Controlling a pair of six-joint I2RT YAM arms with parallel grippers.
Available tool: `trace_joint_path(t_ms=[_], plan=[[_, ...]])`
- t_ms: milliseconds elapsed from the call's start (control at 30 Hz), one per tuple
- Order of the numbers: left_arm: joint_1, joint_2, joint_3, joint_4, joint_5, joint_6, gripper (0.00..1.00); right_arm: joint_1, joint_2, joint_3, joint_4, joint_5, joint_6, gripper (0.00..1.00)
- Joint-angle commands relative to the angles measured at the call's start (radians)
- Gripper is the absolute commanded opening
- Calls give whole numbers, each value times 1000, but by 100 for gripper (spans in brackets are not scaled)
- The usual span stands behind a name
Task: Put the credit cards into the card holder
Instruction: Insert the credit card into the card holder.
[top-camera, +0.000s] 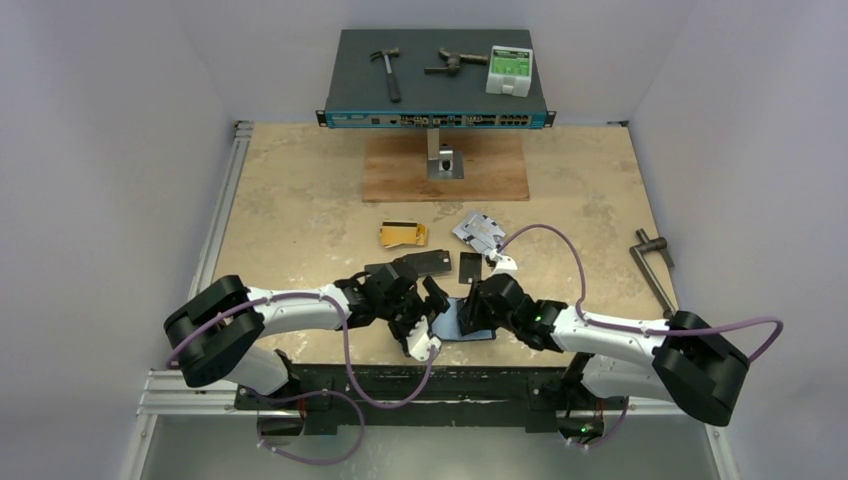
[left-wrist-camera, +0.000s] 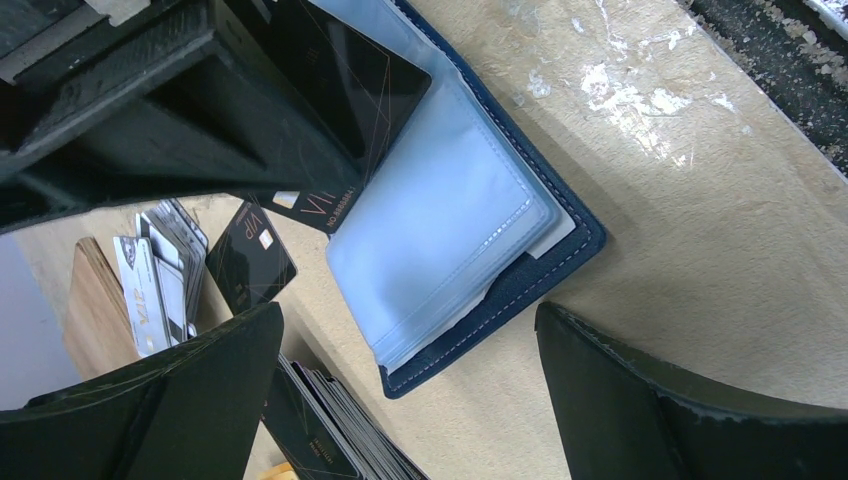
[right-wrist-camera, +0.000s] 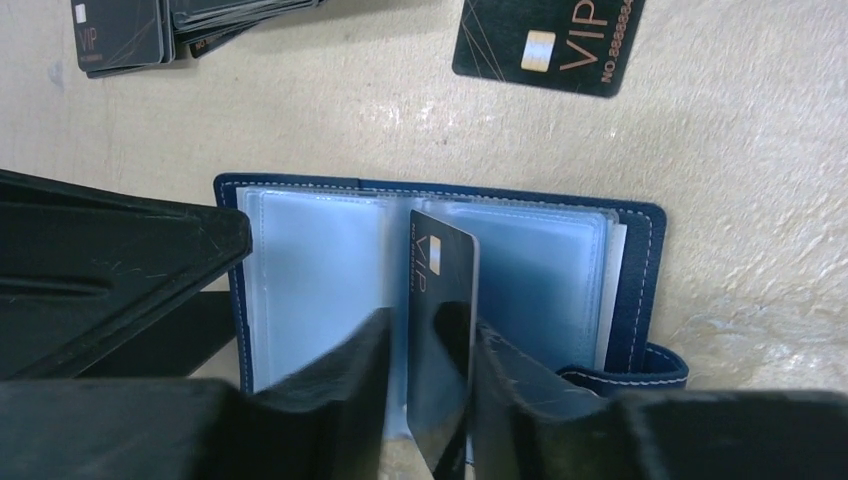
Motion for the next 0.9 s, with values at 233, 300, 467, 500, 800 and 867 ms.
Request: trace_joint_path(t_ms=[233, 300, 467, 500, 800, 867], plan=[[32, 22, -47, -127, -31, 73, 100, 10, -125, -61, -41, 1, 21, 21], [57, -8, -57, -109, -1, 102, 100, 10, -131, -52, -64, -9, 20, 30], [98, -97, -33, -66, 15, 60, 100, 11, -155, -3, -149, -22, -13, 39], [96, -119, -40, -54, -4, 55, 100, 11, -171, 4, -162, -26, -17, 38], [91, -334, -71, -156, 87, 101, 100, 8, -279, -51, -125, -48, 12, 12], [91, -327, -107, -78, 122, 139, 100, 9, -267, -55, -112, -49, 14, 5]])
